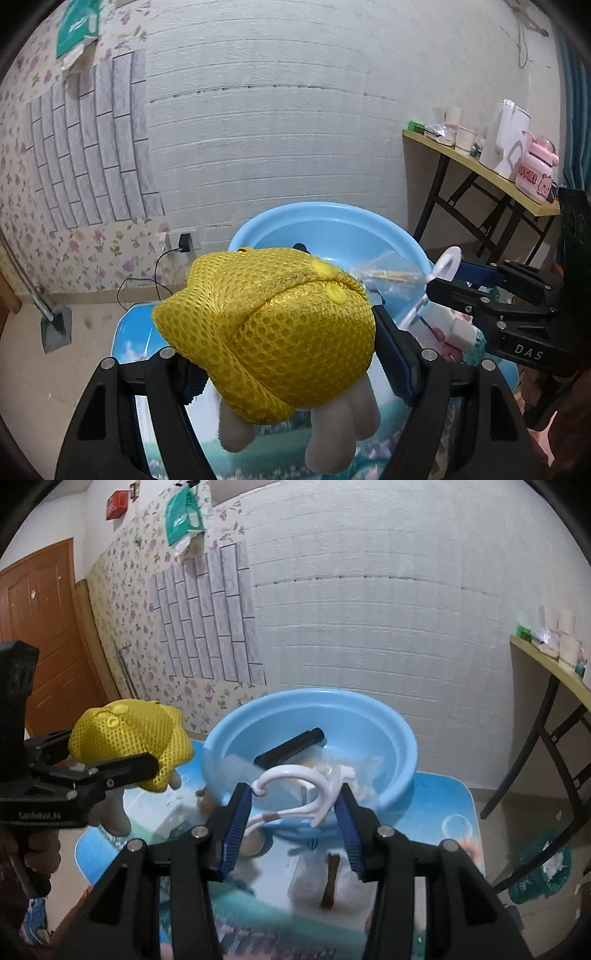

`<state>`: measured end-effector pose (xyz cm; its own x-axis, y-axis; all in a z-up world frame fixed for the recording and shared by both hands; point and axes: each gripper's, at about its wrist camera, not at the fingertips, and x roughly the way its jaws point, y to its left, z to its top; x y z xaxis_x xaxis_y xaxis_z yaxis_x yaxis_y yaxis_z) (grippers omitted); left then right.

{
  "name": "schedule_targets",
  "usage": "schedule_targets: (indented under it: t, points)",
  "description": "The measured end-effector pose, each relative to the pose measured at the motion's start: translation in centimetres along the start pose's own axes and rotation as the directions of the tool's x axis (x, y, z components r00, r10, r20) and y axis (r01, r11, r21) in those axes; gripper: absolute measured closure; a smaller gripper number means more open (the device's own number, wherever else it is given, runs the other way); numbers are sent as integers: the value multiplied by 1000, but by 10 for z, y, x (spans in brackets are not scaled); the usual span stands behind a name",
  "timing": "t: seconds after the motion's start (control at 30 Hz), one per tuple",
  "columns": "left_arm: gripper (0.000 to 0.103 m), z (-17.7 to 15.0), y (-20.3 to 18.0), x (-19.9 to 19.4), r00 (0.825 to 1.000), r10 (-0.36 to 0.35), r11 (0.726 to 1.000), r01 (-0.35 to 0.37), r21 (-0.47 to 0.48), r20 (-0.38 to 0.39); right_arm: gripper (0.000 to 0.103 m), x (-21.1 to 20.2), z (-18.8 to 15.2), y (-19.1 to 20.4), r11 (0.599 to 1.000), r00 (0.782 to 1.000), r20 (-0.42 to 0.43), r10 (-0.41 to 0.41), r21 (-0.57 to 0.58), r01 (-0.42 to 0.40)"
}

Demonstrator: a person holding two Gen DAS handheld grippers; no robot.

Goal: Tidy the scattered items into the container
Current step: 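Carry the plush doll and the white hanger over the blue basin, then open both grippers to release the doll and hanger into the basin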

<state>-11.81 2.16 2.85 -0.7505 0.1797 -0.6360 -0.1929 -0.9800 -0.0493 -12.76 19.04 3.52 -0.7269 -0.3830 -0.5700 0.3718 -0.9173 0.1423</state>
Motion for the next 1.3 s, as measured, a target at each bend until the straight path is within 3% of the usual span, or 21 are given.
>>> schedule_targets:
  t: [0.63, 0.93, 1.3]
  points:
    - [23, 35, 0, 97, 997, -18, 1000, 20, 17, -79, 58, 85, 22, -48, 999, 999, -46, 16, 50, -14]
    - [19, 28, 0, 88, 997, -7, 1000, 8, 12, -76, 57, 86, 22, -47, 998, 998, -53, 28, 66, -24]
    - [19, -6, 8, 39, 997, 41, 998, -44, -41, -65, 57, 44, 3, -46, 996, 998, -57, -26, 81, 30]
